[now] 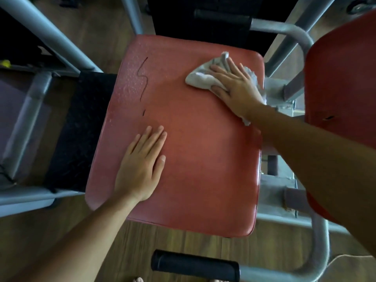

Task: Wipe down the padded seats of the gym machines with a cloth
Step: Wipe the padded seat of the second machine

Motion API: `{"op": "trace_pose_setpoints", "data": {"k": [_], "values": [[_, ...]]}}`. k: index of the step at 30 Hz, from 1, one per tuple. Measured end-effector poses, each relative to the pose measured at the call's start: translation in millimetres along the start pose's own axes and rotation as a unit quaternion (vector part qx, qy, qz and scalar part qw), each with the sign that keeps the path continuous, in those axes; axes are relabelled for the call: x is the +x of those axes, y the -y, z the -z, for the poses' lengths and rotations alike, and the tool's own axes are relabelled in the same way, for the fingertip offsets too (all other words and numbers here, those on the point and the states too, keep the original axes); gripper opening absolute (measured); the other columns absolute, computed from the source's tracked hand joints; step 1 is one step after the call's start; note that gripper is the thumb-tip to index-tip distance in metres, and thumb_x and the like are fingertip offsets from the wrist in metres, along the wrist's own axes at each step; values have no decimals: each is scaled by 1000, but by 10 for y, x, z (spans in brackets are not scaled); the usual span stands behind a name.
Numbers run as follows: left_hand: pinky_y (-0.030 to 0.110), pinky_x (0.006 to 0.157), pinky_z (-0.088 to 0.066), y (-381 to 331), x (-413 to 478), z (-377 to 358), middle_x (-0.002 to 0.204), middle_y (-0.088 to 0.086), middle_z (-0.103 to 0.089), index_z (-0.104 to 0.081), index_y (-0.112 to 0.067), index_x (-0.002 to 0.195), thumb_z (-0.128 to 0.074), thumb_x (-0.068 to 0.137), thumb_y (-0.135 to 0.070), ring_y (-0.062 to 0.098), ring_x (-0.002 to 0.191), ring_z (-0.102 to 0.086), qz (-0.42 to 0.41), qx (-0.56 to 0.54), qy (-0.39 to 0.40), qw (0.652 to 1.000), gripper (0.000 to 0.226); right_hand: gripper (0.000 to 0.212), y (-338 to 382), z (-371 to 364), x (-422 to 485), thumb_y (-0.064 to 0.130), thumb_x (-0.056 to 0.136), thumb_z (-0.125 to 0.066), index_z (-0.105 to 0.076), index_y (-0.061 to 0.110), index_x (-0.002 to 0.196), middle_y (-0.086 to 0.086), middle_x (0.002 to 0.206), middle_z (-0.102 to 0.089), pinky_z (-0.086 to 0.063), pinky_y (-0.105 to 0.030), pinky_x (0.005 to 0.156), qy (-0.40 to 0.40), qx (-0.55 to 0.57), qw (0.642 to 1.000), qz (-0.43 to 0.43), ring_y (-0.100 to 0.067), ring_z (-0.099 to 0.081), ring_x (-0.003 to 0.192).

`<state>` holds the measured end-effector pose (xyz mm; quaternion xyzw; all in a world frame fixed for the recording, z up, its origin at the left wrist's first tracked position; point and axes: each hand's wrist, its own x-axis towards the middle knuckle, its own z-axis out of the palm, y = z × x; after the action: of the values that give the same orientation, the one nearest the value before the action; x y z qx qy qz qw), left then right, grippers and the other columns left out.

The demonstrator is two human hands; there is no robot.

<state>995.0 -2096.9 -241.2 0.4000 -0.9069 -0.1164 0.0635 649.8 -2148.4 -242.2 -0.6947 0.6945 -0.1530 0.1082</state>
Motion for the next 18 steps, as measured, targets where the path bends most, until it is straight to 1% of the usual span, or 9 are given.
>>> {"op": "trace_pose_setpoints", "data": {"k": [1,3,7,9,12,14,15,18], "values": [[42,126,-17,2,-7,3,166,-3,-23,-29,-15,157,-31,106,-30,16,156,-14,1,0,3,1000,53,49,32,-10,-29,47,105,-38,-40,34,152,9,160,-37,-2,-40,124,-11,11,1000,-18,-24,-11,155],[43,125,-19,7,-8,-1,166,-3,-23,-30,-14,157,-30,106,-30,17,156,-14,0,-1,4,1000,54,48,150,-31,-177,45,105,-42,-44,30,150,6,158,-41,-5,-41,124,-35,31,997,-56,-26,-15,155],[43,125,-19,21,-5,-10,166,-3,-25,-32,-15,156,-30,105,-31,18,155,-17,-5,-2,4,1000,53,46,487,-110,-749,42,105,-46,-48,26,148,4,157,-43,-7,-37,122,-49,56,992,-103,-29,-20,153],[42,125,-18,21,-2,-7,165,-3,-26,-33,-15,156,-31,105,-31,18,155,-17,-4,-6,0,1000,53,47,666,-159,-991,40,105,-46,-47,25,149,4,157,-42,-5,-33,121,-55,67,986,-143,-28,-20,153],[41,126,-18,20,-14,2,165,-2,-28,-35,-13,155,-32,104,-31,19,155,-18,-13,-19,-9,1000,54,49,928,-227,-1254,44,105,-43,-44,26,150,1,160,-37,-3,-34,125,-44,84,977,-191,-23,-16,154],[40,126,-16,36,-23,9,164,0,-29,-36,-11,154,-34,104,-30,21,154,-19,-18,-31,-11,999,54,48,1109,-284,-1414,42,104,-45,-45,27,150,0,161,-35,-2,-30,124,-41,96,972,-209,-21,-16,154],[40,126,-15,45,-17,18,164,1,-30,-37,-11,154,-36,103,-29,22,154,-20,-17,-40,-14,999,54,48,1204,-315,-1483,42,104,-47,-46,28,149,0,161,-35,-2,-30,124,-44,97,970,-219,-21,-16,154],[38,126,-12,91,-8,42,162,4,-33,-42,-10,151,-40,100,-26,23,154,-22,-21,-105,-2,994,54,48,1529,-414,-1627,46,103,-47,-47,31,148,-2,161,-36,-9,-39,126,-55,93,957,-268,-23,-18,153]]}}
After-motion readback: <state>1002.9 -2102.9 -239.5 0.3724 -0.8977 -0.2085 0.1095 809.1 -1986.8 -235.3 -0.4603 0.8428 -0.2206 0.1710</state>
